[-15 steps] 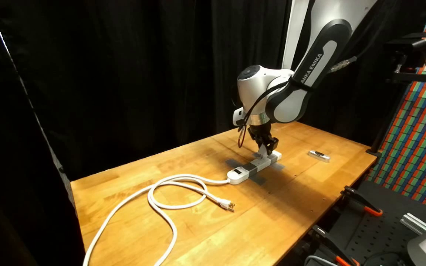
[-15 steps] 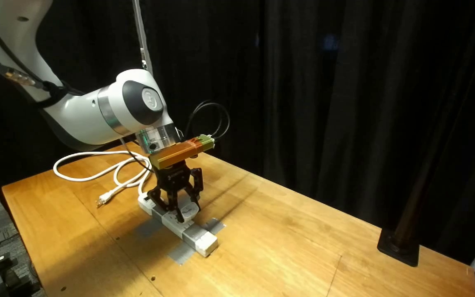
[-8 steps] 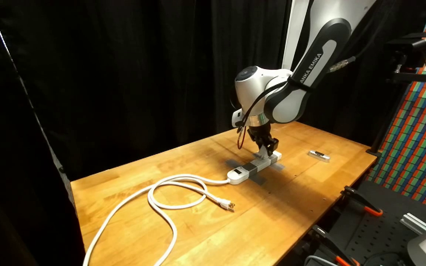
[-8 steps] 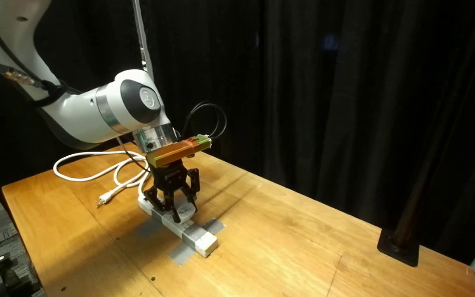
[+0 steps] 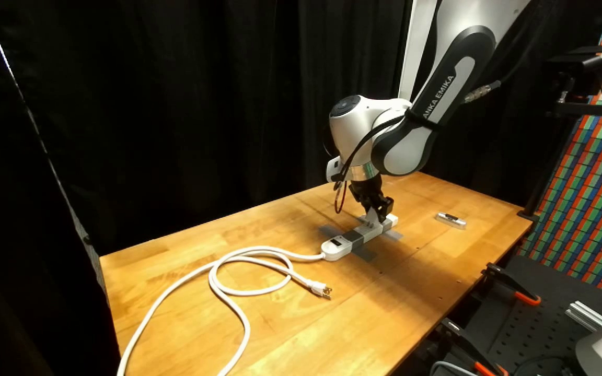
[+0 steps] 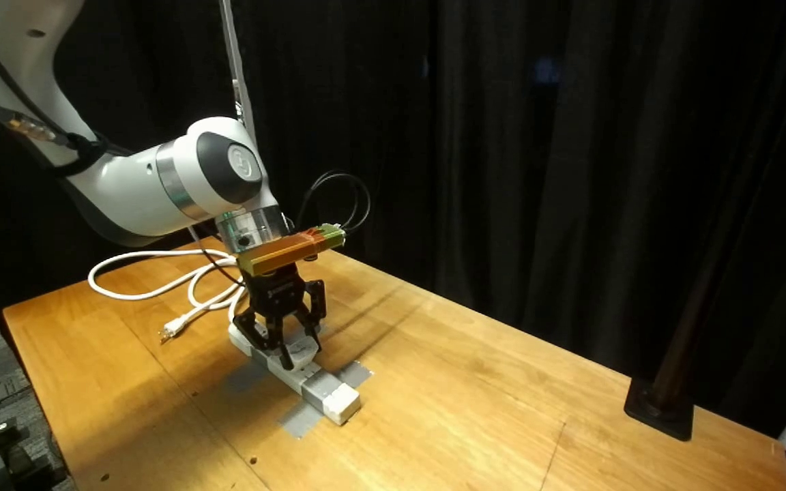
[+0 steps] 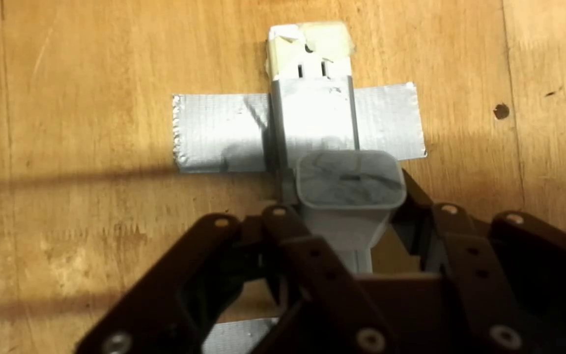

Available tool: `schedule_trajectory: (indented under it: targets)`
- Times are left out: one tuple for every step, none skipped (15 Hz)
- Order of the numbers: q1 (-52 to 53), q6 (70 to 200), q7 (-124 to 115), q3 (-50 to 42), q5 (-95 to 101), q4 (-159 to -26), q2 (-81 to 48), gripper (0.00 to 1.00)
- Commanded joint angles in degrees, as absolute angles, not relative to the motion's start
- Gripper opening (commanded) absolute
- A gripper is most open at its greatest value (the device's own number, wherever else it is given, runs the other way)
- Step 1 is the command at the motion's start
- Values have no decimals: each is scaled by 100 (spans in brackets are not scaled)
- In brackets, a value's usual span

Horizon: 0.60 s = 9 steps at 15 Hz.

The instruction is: Put the white charging adaptor on the extension cable

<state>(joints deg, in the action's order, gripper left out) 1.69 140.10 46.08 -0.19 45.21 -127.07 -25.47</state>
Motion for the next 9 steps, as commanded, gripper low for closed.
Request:
schedule_trajectory:
  targets:
    - [168, 14015, 4392, 48, 4702, -12723, -2648, 23]
    - [186, 13995, 4376, 69, 4738, -12727, -2692, 23]
    - [201, 13991, 4360, 86, 4773, -12726, -2739, 23]
    - [201, 13988, 4384, 118, 4780, -12727, -2780, 23]
    - [217, 13986, 4392, 150, 4817, -12724, -2843, 23]
    - [220, 13984, 4409, 183, 4849, -12727, -2880, 23]
    - [231, 13975, 4406, 216, 4899, -12738, -2911, 23]
    - [225, 13948, 4446, 263, 4891, -12749, -2916, 23]
    - [230, 13940, 4451, 299, 4911, -12765, -2918, 23]
